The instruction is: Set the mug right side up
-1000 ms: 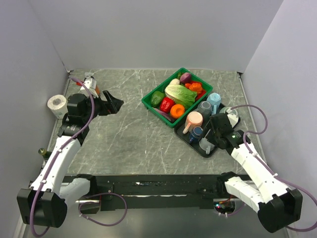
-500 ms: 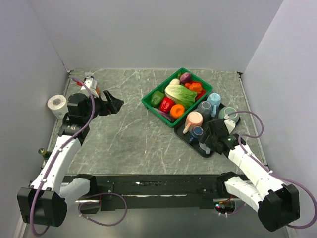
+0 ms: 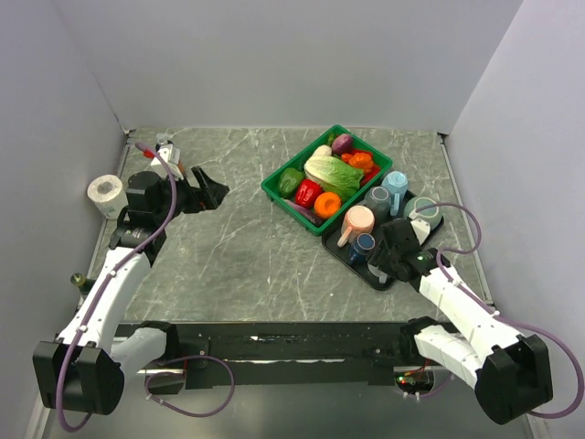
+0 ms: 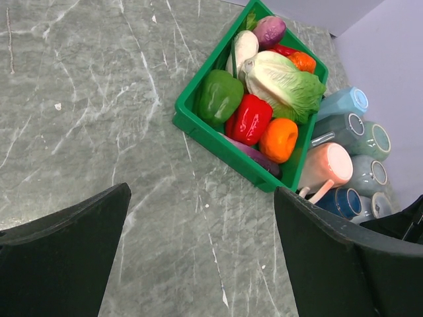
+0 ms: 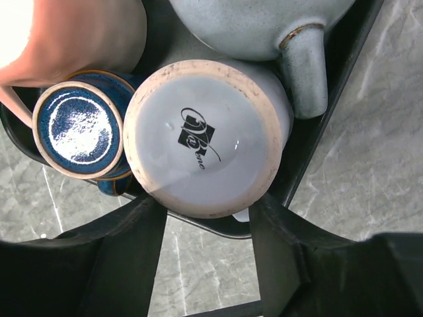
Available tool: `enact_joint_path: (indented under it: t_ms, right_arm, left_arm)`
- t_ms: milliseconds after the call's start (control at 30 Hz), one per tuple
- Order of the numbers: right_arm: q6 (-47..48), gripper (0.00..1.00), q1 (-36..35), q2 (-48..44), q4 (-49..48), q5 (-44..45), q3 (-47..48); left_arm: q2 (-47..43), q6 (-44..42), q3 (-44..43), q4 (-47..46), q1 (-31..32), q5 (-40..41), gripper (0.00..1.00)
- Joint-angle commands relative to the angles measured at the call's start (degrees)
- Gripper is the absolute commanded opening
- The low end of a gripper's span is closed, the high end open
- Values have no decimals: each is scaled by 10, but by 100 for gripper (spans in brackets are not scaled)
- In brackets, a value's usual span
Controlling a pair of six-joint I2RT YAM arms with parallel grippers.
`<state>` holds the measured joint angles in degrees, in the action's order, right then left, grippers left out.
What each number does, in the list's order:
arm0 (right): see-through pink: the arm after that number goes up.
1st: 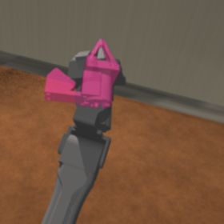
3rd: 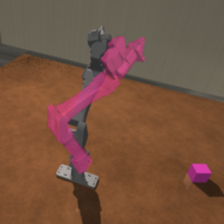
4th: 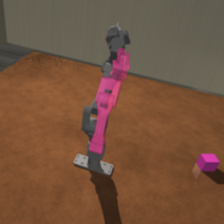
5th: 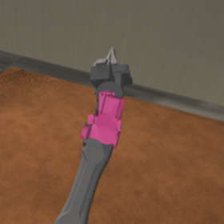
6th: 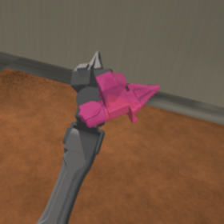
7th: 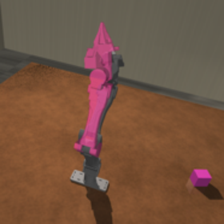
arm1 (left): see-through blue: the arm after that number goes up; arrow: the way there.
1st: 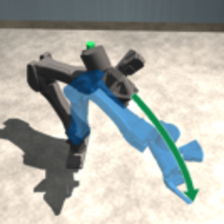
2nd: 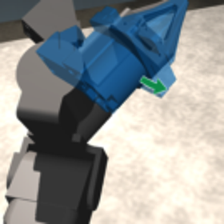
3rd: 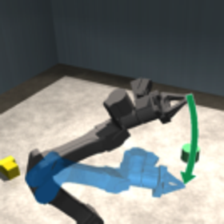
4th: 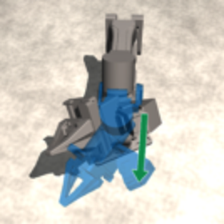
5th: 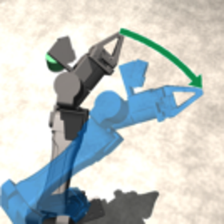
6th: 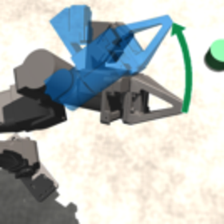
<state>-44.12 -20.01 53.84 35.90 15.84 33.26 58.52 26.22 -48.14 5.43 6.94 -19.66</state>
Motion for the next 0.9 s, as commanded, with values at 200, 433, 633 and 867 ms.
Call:
enact_joint_path:
  t_ms: [200, 433, 633, 867]
  right_arm:
    - [-1, 47, -10, 10, -23, 18, -18]
    - [-8, 41, -14, 28, -21, 27, -14]
    - [-16, 34, -28, 41, -12, 46, -9]
    - [-25, 16, -41, 50, -5, 57, -6]
  left_arm:
    - [2, 0, -12, -9, -2, -13, 96]
    - [0, -1, -13, -7, -2, -14, 96]
    - [-5, -2, -13, -6, -2, -12, 96]
    - [-8, -3, -12, -5, -2, -11, 96]
